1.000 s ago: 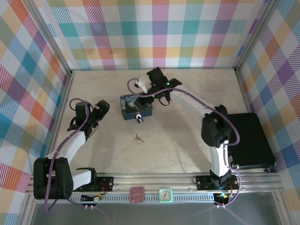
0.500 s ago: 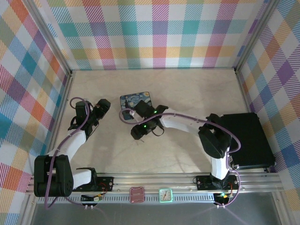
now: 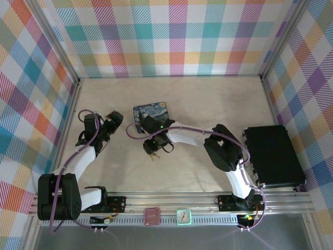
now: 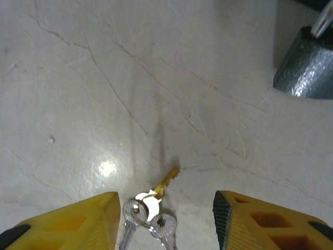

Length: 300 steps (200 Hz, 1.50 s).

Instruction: Unlock the padlock with the key

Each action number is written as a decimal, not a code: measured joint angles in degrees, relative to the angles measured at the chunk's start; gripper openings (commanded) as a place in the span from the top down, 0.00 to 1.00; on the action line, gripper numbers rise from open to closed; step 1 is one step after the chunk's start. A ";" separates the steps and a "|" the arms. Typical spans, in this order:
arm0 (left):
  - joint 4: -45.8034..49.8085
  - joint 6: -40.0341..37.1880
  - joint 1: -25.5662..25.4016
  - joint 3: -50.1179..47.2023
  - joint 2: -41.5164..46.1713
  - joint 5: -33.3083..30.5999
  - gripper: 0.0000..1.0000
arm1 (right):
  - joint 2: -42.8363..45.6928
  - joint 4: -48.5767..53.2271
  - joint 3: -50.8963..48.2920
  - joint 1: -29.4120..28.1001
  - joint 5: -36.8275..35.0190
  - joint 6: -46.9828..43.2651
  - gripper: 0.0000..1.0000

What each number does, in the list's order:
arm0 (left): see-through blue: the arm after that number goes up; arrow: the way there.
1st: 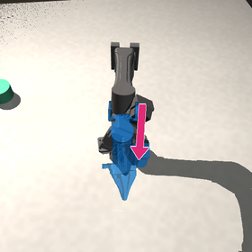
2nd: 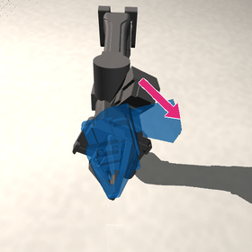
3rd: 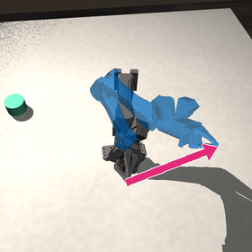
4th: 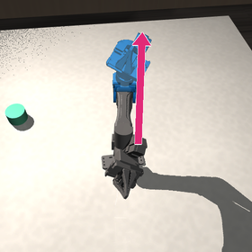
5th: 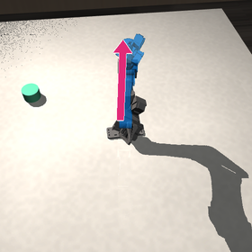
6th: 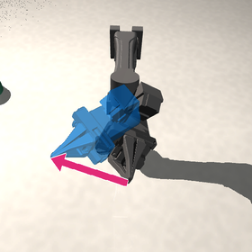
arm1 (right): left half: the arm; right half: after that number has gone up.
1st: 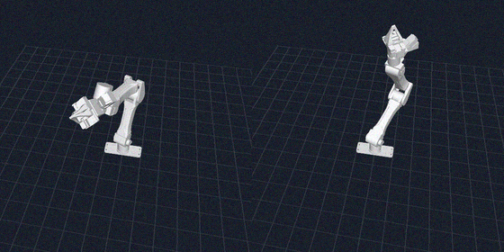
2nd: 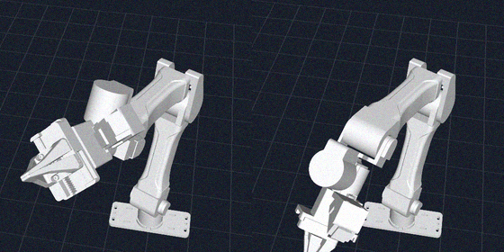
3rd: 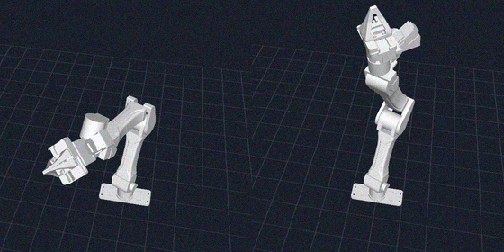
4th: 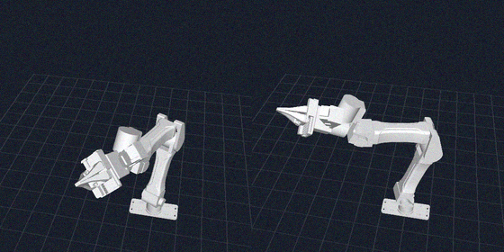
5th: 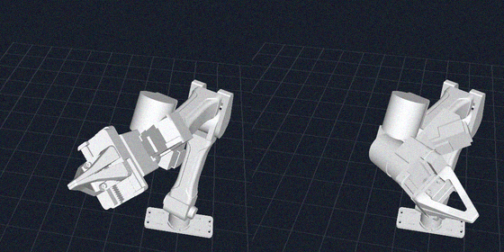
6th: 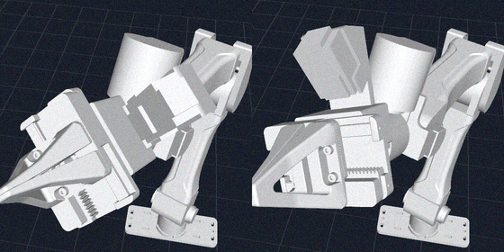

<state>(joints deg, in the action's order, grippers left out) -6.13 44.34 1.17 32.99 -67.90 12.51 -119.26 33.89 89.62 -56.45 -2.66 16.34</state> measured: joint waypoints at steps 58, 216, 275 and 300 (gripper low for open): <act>0.17 -0.28 0.00 0.00 2.54 -0.13 0.00 | -2.12 0.55 0.90 -1.01 -0.98 1.36 0.52; -0.24 0.35 0.00 -3.26 3.37 -1.64 0.00 | 5.11 5.88 -6.49 -1.03 -1.73 10.67 0.51; -0.35 0.74 0.00 -4.09 7.63 -2.73 0.00 | 3.61 5.44 -6.47 -1.03 -3.41 12.50 0.55; -0.50 1.53 0.00 -5.46 8.52 -3.19 0.00 | 1.99 5.66 -6.47 -1.07 -4.90 13.51 0.59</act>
<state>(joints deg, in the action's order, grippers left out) -6.63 45.87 1.17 27.53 -59.37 9.32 -117.27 39.55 83.15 -57.52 -7.55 29.85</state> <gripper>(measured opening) 0.997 0.430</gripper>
